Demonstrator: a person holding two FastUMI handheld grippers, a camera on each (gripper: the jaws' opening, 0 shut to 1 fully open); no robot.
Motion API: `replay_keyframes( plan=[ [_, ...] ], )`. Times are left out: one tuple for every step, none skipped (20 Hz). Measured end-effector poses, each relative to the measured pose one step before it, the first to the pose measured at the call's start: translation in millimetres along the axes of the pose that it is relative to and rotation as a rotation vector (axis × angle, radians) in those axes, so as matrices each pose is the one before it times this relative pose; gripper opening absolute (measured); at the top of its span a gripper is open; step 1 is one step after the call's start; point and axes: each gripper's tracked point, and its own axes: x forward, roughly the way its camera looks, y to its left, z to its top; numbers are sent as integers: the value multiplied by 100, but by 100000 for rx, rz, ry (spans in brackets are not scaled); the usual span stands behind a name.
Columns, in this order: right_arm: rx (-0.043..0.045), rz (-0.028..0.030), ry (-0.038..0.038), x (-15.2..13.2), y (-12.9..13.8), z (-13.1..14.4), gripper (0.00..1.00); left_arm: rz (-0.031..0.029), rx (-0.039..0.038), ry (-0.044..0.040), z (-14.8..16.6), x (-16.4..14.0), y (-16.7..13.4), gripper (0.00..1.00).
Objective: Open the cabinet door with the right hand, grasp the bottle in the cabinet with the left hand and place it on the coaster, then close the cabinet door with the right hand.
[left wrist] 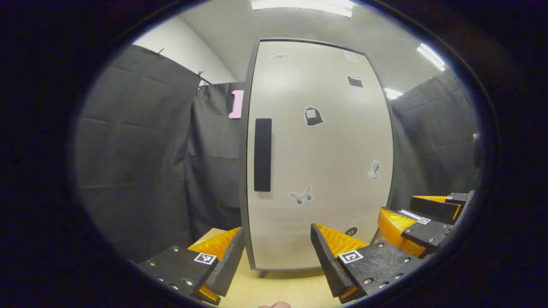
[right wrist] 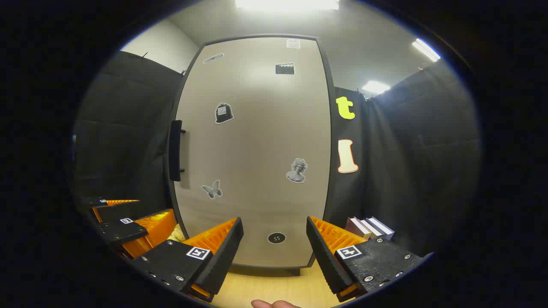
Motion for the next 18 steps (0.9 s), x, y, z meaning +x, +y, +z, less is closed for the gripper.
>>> replay_keyframes(
  plan=[
    [552,875,-525,-186,460,0,92,-677,989,-931,294,156,-295,93],
    [-554,-509,-719,-260,9,66,92,287,1424,-526,322,64,95,87],
    [-328,-361,-984,-344,-153,252,92,727,1157,-136,-80,-57,312,93],
    [143,-304,-857,-376,197,247,91,-262,218,-191,153,-149,63,93],
    [211,-531,-765,-111,171,141,91,-617,47,-503,135,-374,-49,93],
    [164,-487,-735,-140,-78,233,91,-55,222,-659,213,-389,172,93],
    [33,-972,-814,-57,-218,284,91,-319,419,-704,195,-367,149,93],
    [272,-990,-597,-37,-278,252,91,353,766,-128,143,-208,218,93],
    [421,-599,-365,-39,-140,126,91,163,641,-94,-103,58,98,93],
    [407,-291,-377,23,-107,173,92,277,272,139,31,13,135,93],
    [-63,-19,-422,-29,-149,147,92,230,-191,-221,3,-56,154,93],
    [-313,-860,-503,33,-325,156,92,-7,-287,-557,166,-45,109,93],
    [-313,-849,218,41,-234,51,92,84,101,-430,-10,-182,259,93],
    [-505,-311,686,30,8,-207,92,294,342,-61,7,-8,208,93],
    [-751,308,531,98,62,-118,93,140,16,-165,60,60,69,93],
    [-164,1017,-19,20,250,-18,92,-113,2,296,18,117,-96,93],
    [636,1133,-229,56,236,55,92,-233,274,397,-142,-9,-10,87],
    [459,721,-135,-31,62,-73,92,-281,442,492,-47,66,-41,87]
  ],
)
